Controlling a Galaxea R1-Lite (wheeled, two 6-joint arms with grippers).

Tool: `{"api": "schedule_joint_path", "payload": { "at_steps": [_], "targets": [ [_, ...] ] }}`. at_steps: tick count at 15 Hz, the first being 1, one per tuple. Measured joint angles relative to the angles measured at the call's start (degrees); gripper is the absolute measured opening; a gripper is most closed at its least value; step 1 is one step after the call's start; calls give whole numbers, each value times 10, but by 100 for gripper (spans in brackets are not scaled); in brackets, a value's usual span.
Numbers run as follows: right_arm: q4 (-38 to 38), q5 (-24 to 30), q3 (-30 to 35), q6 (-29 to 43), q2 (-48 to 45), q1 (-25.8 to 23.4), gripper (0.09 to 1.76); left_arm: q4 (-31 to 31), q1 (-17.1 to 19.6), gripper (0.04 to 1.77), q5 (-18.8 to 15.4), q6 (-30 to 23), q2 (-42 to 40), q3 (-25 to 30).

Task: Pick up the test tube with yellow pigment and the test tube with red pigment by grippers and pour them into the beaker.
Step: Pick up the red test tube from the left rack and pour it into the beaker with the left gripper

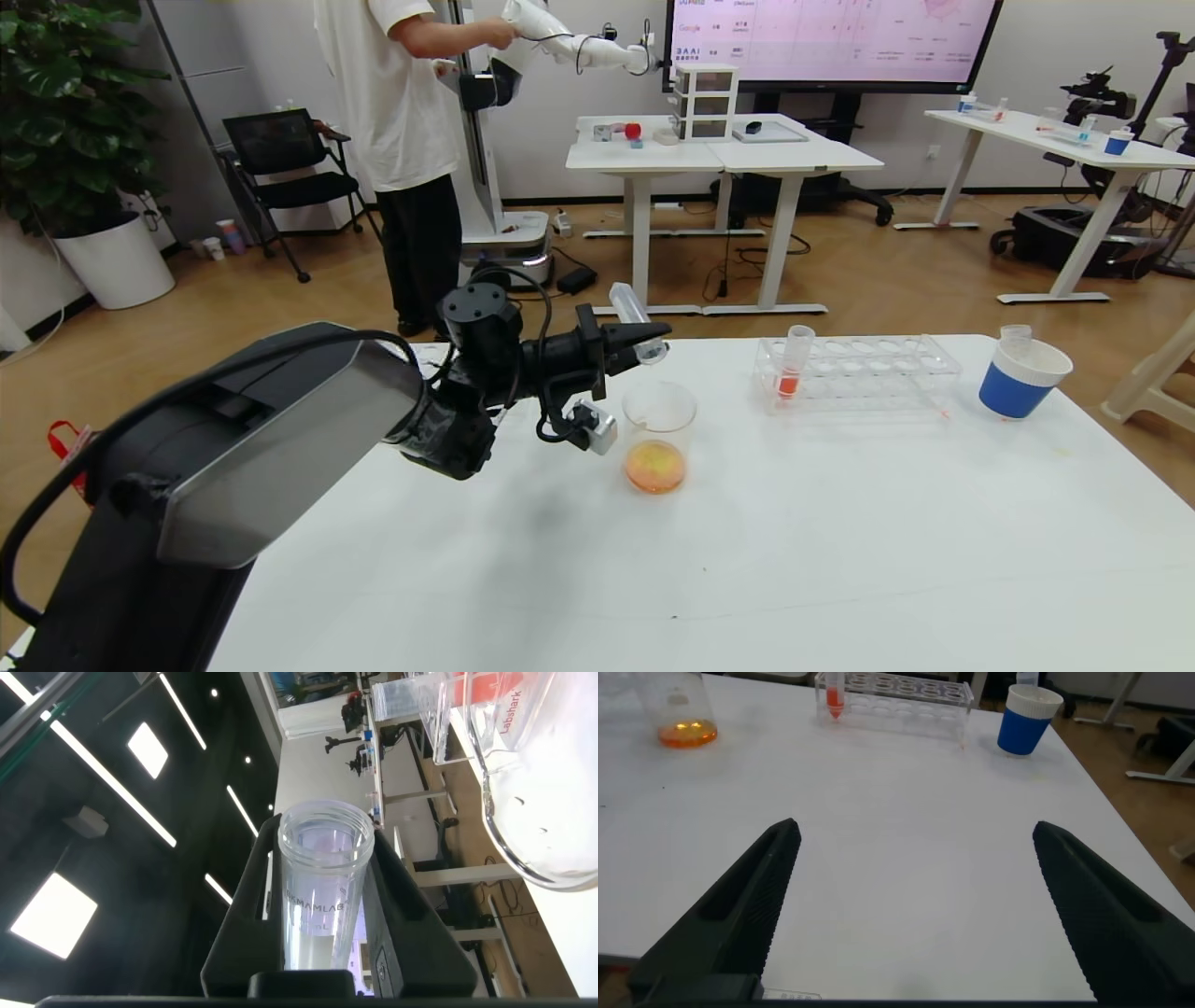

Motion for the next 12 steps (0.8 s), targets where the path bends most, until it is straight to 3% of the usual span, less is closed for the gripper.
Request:
{"api": "schedule_joint_path", "payload": {
  "at_steps": [2, 4, 6, 8, 9, 12],
  "targets": [
    [0, 0, 0, 0, 0, 0, 174, 0, -1, 50, 0, -12, -2, 1],
    [0, 0, 0, 0, 0, 0, 174, 0, -2, 50, 7, -61, -9, 1],
    [0, 0, 0, 0, 0, 0, 174, -9, -4, 50, 35, -134, -20, 1],
    [0, 0, 0, 0, 0, 0, 174, -46, -4, 50, 91, -254, -32, 15],
    [0, 0, 0, 0, 0, 0, 174, -87, -5, 49, 152, -319, -36, 30],
    [0, 0, 0, 0, 0, 0, 174, -151, -23, 50, 404, -488, -57, 113]
  ]
}}
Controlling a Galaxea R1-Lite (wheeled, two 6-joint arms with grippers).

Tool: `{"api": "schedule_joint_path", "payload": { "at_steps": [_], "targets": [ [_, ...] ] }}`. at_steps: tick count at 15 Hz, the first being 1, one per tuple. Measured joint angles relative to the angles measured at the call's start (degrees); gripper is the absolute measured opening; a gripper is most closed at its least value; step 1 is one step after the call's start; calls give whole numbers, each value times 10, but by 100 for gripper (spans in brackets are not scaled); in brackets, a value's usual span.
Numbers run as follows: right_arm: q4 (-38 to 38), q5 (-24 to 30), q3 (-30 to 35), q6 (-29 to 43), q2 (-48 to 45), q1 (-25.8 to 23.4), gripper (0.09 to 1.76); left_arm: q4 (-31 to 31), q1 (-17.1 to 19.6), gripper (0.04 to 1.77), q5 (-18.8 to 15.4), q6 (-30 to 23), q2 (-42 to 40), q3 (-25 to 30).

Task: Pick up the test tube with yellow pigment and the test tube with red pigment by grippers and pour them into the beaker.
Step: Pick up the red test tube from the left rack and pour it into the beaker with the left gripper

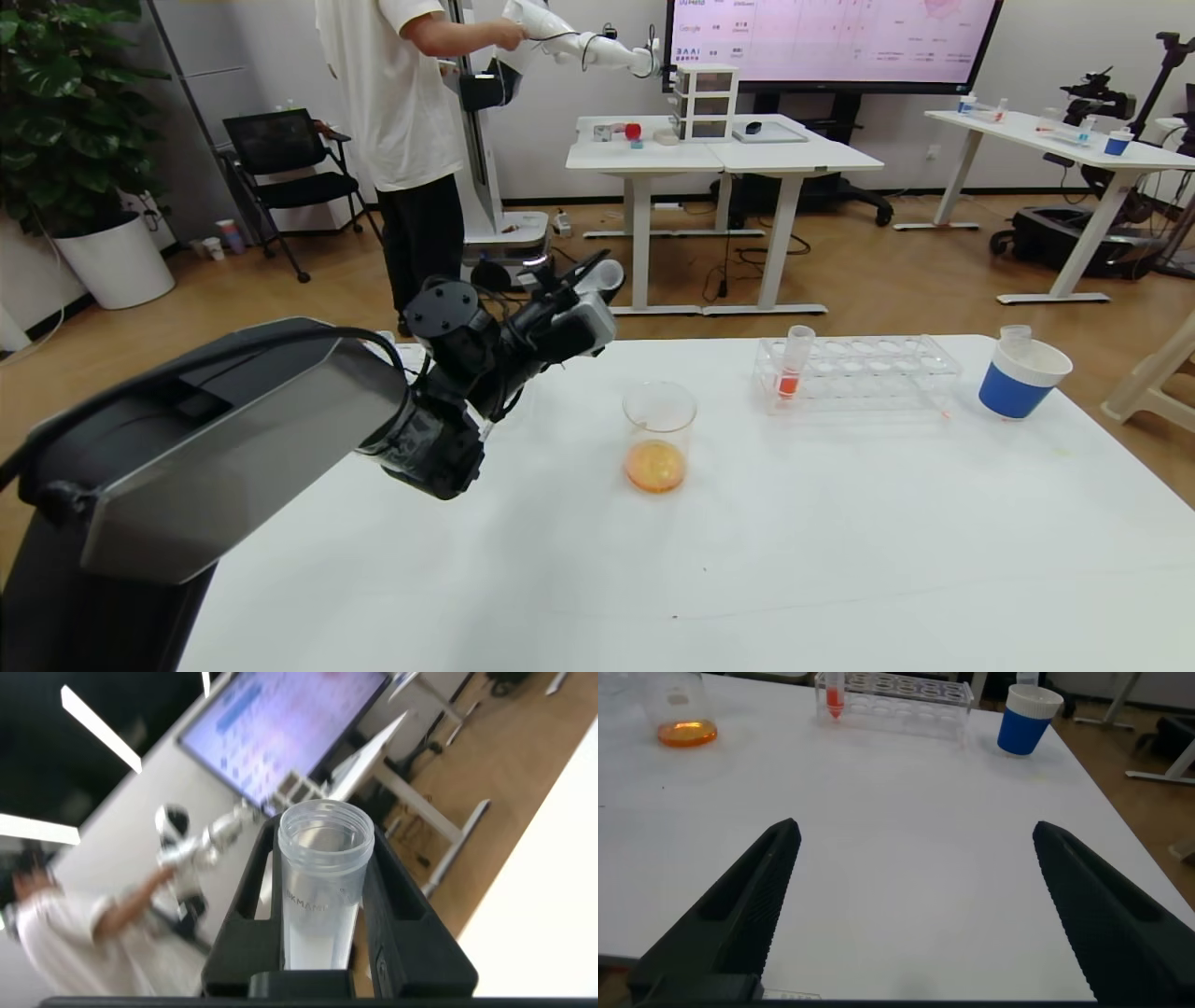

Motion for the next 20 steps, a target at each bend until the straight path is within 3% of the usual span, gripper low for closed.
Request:
{"api": "schedule_joint_path", "payload": {
  "at_steps": [2, 3, 7, 10, 16, 20],
  "targets": [
    [0, 0, 0, 0, 0, 0, 174, -8, -23, 49, 167, -138, -18, 34],
    [0, 0, 0, 0, 0, 0, 174, 5, -33, 50, 231, -208, -28, 42],
    [0, 0, 0, 0, 0, 0, 174, 110, -41, 50, 346, -409, -65, 51],
    [0, 0, 0, 0, 0, 0, 174, 162, -40, 50, 371, -490, -85, 58],
    [0, 0, 0, 0, 0, 0, 174, 144, -20, 50, 363, -492, -95, 81],
    [0, 0, 0, 0, 0, 0, 174, 156, 44, 50, 340, -488, -121, 87]
  ]
}}
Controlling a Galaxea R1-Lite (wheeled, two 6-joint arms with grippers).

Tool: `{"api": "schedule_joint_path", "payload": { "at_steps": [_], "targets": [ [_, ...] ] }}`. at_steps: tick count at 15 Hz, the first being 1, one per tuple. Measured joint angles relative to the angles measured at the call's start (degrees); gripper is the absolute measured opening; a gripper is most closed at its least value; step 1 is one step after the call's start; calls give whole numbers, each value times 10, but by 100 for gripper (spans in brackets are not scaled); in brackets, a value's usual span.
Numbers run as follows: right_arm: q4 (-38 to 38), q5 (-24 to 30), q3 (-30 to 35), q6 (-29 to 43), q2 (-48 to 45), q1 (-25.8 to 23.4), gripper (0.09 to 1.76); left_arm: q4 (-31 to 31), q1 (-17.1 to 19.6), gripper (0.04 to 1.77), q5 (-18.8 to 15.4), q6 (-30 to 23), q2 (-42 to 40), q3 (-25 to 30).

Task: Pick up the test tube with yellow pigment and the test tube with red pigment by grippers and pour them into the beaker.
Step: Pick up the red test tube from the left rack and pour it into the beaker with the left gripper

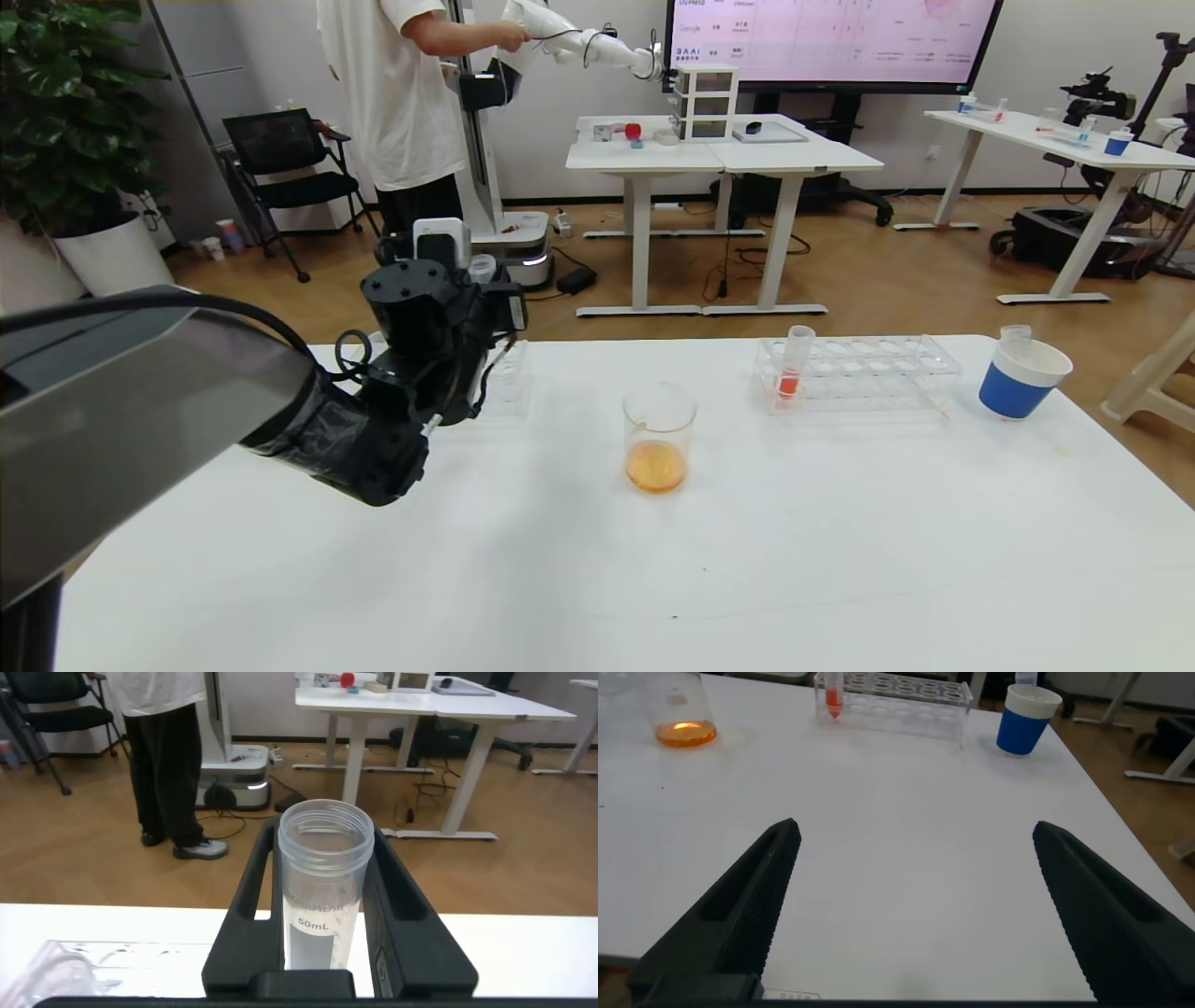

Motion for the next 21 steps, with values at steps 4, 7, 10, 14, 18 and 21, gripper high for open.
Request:
{"api": "schedule_joint_path", "payload": {
  "at_steps": [4, 7, 10, 14, 18, 21],
  "targets": [
    [0, 0, 0, 0, 0, 0, 174, 26, 118, 49, -74, -1, -54, 27],
    [0, 0, 0, 0, 0, 0, 174, 44, 219, 50, -119, -9, -85, 35],
    [0, 0, 0, 0, 0, 0, 174, 48, 313, 50, -165, -26, -94, 38],
    [0, 0, 0, 0, 0, 0, 174, 48, 382, 50, -190, -30, -76, 34],
    [0, 0, 0, 0, 0, 0, 174, 46, 386, 50, -189, -50, -52, 35],
    [0, 0, 0, 0, 0, 0, 174, 42, 382, 50, -187, -55, -28, 37]
  ]
}}
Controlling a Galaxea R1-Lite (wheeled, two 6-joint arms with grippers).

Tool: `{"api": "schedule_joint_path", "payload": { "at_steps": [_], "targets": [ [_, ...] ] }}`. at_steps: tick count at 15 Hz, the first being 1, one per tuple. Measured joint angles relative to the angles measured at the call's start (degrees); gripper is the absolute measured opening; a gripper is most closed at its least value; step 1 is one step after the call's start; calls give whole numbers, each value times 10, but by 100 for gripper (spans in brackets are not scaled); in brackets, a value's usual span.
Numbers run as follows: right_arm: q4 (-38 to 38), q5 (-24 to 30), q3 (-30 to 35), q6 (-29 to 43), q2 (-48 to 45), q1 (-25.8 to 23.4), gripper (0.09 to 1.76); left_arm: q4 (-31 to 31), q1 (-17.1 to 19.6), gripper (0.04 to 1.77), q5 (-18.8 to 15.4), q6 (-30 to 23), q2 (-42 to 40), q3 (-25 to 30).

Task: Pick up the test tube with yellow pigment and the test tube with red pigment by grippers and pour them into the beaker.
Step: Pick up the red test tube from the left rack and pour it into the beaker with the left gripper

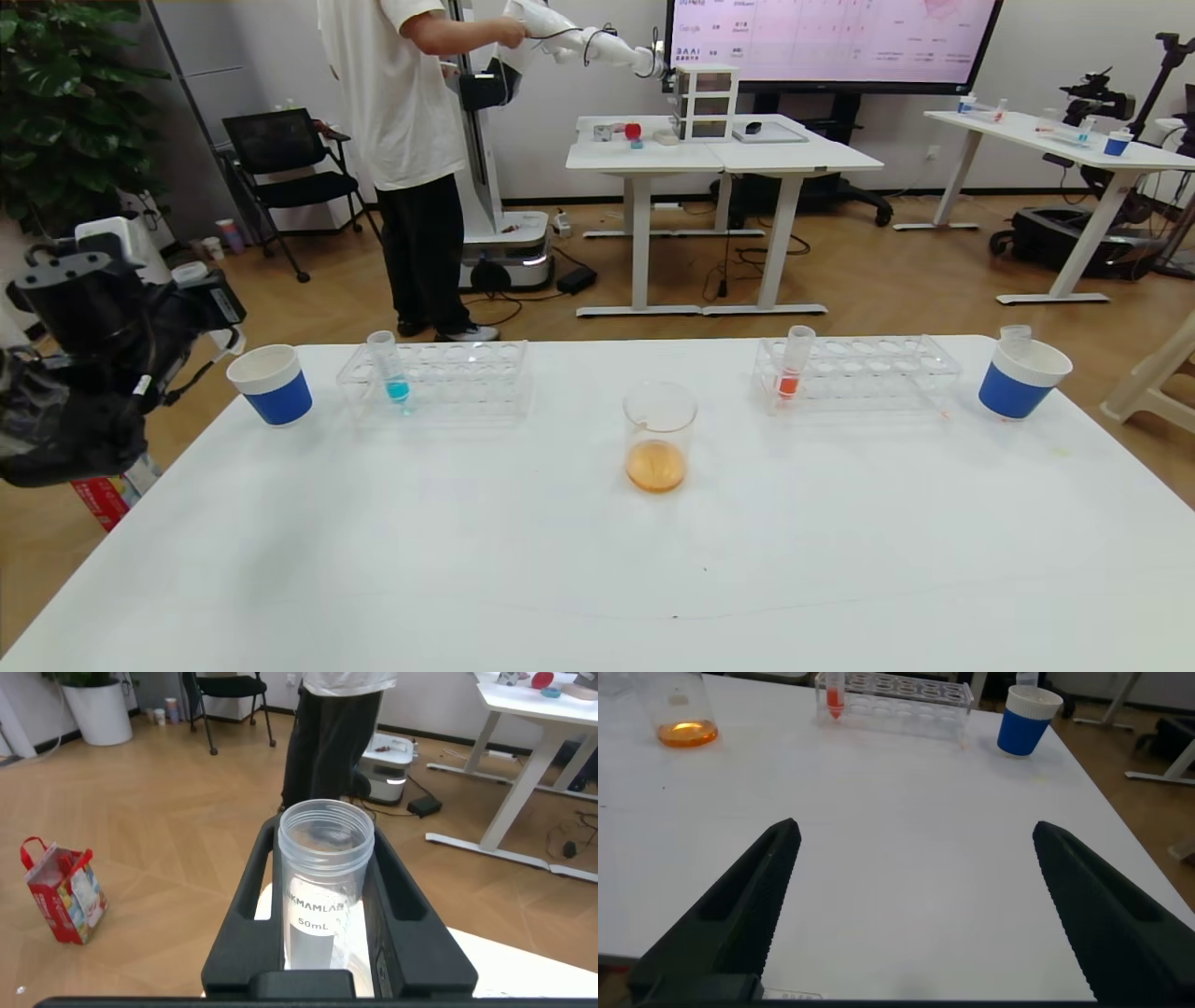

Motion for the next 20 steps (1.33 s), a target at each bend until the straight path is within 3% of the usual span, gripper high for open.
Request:
{"api": "schedule_joint_path", "payload": {
  "at_steps": [3, 6, 15, 16, 17, 19, 20],
  "targets": [
    [0, 0, 0, 0, 0, 0, 174, -11, -7, 49, 1, -3, 30, 0],
    [0, 0, 0, 0, 0, 0, 174, -61, -11, 49, 3, -5, 65, 1],
    [0, 0, 0, 0, 0, 0, 174, -69, -15, 50, 2, -5, 90, 19],
    [0, 0, 0, 0, 0, 0, 174, -72, -15, 57, 2, -4, 90, 22],
    [0, 0, 0, 0, 0, 0, 174, -72, -15, 78, 2, -1, 90, 23],
    [0, 0, 0, 0, 0, 0, 174, -73, -15, 148, 2, -1, 89, 24],
    [0, 0, 0, 0, 0, 0, 174, -72, -15, 169, 2, 0, 89, 24]
  ]
}}
